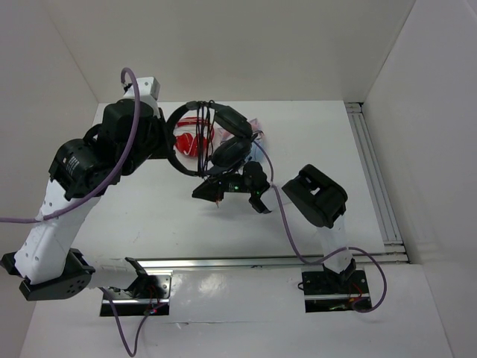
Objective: Wrap the headphones
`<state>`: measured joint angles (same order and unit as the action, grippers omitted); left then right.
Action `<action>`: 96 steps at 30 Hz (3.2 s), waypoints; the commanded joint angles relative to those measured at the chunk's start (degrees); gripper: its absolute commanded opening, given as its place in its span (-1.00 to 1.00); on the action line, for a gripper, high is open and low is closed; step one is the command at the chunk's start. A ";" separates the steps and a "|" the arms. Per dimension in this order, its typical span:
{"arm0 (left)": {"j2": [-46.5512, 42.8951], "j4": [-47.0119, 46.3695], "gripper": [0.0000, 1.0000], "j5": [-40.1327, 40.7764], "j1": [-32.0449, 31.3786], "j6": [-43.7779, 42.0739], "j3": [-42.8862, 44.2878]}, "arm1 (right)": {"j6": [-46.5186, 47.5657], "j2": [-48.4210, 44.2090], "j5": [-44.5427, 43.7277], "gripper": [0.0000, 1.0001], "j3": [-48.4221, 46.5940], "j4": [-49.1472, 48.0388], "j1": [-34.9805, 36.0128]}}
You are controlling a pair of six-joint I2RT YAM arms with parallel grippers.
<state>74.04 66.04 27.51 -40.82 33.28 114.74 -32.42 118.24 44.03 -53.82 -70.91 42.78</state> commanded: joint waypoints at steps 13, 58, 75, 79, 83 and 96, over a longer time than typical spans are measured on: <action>-1.97 -4.25 -1.00 5.19 -0.23 2.58 0.05 | 0.43 -0.37 0.27 -0.50 2.23 -4.41 -0.86; 15.25 -5.40 -1.00 15.38 23.25 11.82 -17.00 | 36.45 -42.55 -44.19 -1.00 -2.58 56.12 29.29; 2.88 -15.50 -1.00 0.36 5.59 -9.10 -41.96 | 59.06 -38.08 -57.48 -1.00 -19.57 85.33 12.77; -0.72 -16.29 -1.00 -1.92 0.57 -10.51 -44.25 | 59.58 -37.56 -57.48 -1.00 -18.34 84.19 10.31; -3.20 -16.29 -1.00 -1.06 -2.07 -11.22 -44.86 | 59.58 -35.71 -57.48 -1.00 -17.02 81.99 8.28; -9.09 -15.76 -1.00 -5.26 -1.55 -12.53 -44.25 | 54.23 -37.02 -41.85 -1.00 -12.18 73.03 -2.78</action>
<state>67.35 47.62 26.92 -41.95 23.90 69.47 24.73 83.07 0.91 -65.45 10.48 44.75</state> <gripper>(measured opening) 0.140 0.157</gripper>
